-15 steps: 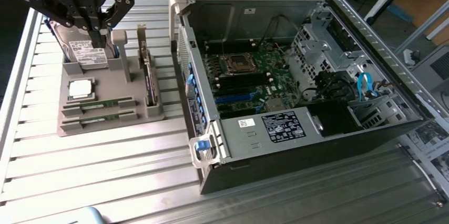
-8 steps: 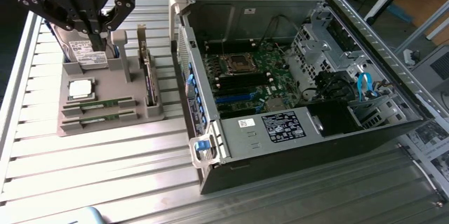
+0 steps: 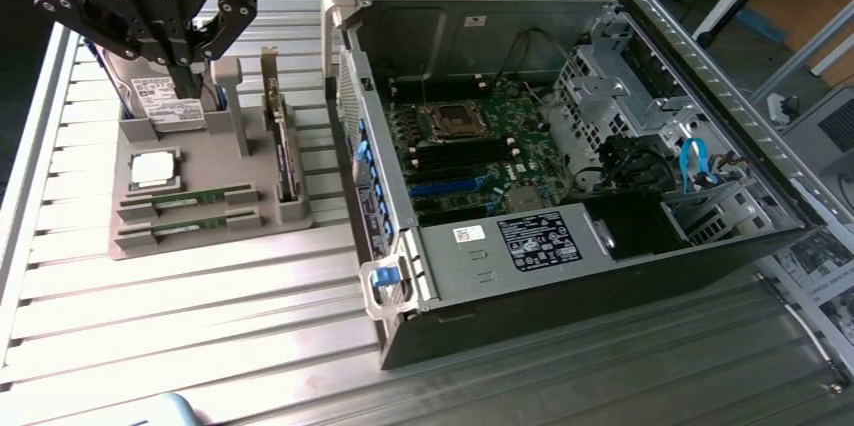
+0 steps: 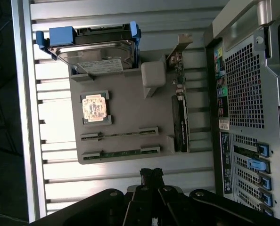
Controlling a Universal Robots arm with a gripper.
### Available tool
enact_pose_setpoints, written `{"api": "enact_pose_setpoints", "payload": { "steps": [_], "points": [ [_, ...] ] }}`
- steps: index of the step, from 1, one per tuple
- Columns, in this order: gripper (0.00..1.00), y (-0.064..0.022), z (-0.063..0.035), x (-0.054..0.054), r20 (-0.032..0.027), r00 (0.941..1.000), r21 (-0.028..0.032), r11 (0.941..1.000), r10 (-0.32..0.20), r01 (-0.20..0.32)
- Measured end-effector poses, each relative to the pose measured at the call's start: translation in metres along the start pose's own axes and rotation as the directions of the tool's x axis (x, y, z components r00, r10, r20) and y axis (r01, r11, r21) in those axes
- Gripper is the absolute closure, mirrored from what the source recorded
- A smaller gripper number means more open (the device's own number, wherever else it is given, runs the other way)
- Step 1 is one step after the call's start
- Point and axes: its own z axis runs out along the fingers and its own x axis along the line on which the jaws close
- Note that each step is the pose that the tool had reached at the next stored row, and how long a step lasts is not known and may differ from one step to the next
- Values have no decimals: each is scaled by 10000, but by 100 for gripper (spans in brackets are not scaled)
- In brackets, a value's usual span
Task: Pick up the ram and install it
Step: 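Reach for the ram, then pick up the ram and move it above insertion slot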
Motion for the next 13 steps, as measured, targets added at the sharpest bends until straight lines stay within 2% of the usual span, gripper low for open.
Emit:
{"api": "enact_pose_setpoints", "payload": {
  "steps": [9, 13],
  "points": [
    [89, 0, 0, 0, -1, 10000, 1, 10000, -1, 1],
    [89, 0, 0, 0, -8, 9998, -4, 9998, -193, 193]
  ]
}}
